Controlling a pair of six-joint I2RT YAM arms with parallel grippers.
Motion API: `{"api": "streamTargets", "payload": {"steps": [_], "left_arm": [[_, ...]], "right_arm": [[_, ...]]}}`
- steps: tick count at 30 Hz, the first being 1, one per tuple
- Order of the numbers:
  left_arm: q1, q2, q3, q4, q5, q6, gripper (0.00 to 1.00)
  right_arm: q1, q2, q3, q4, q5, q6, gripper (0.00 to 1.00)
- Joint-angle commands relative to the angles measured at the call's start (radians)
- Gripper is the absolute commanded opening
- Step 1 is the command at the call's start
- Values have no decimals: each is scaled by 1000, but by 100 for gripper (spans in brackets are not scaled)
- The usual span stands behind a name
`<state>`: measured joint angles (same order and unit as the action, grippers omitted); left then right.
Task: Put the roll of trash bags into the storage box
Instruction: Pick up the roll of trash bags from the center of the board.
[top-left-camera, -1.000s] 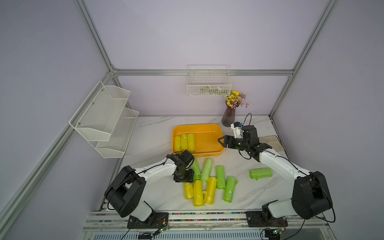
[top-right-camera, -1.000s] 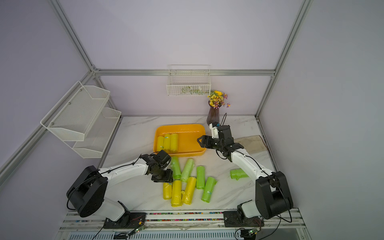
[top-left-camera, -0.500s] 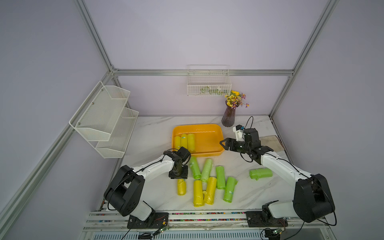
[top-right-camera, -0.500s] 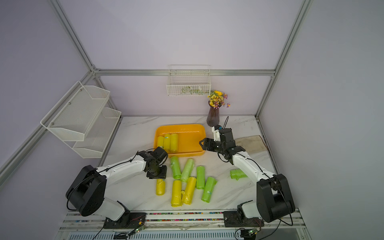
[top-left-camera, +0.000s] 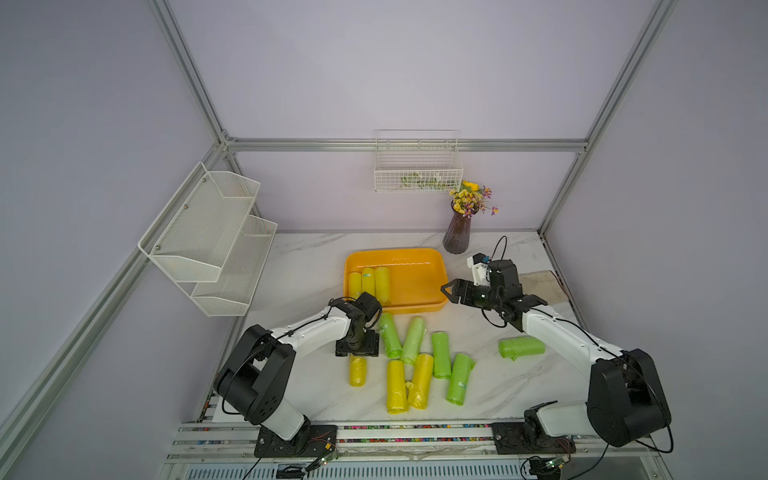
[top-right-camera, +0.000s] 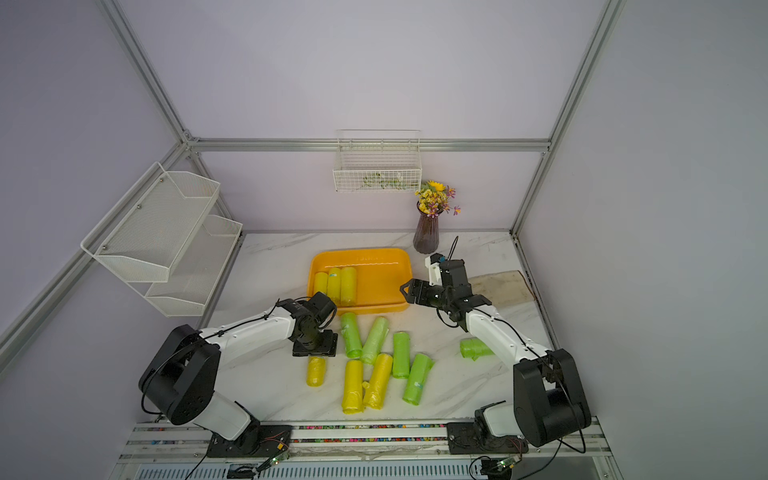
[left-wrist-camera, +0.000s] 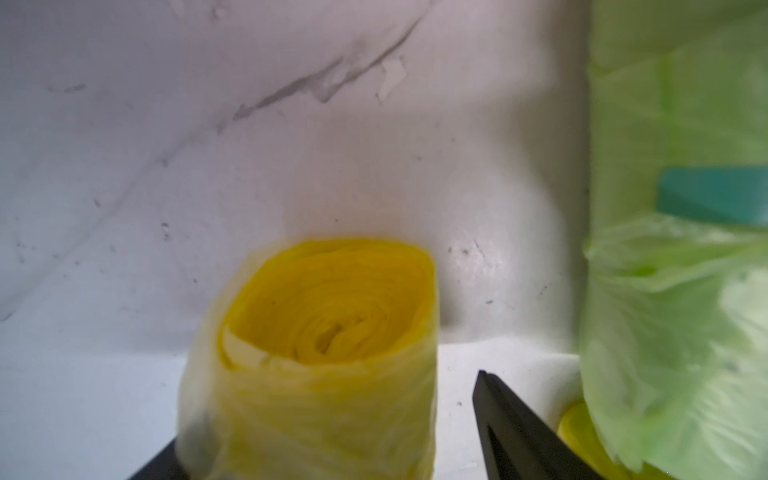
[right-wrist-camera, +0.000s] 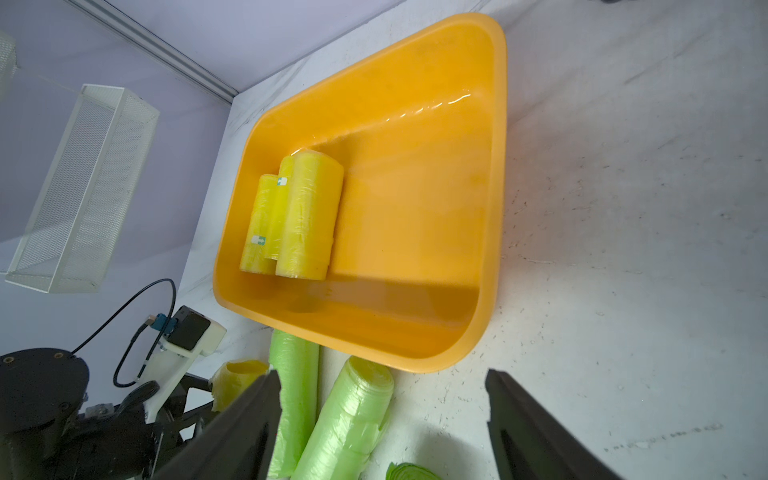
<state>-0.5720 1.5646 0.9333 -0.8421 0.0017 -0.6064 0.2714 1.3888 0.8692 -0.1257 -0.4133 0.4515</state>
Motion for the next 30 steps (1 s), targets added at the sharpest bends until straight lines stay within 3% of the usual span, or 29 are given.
{"api": "streamTargets", "payload": {"steps": [1, 10, 16, 23, 30], "left_arm": [[-3, -44, -13, -28, 25, 17, 80], [-28, -12, -37, -20, 25, -10, 66], [-28, -29, -14, -19, 16, -5, 50], [-30, -35, 122, -19, 38, 23, 36], [-41, -67, 295, -19, 69, 128, 34]], "right_arm": [[-7, -13, -2, 19, -4, -6, 83], [-12, -3, -1, 16, -5, -7, 83], [-13, -8, 4, 7, 2, -8, 83], [-17, -10, 6, -1, 6, -10, 83], [-21, -16, 8, -3, 12, -11, 83]]}}
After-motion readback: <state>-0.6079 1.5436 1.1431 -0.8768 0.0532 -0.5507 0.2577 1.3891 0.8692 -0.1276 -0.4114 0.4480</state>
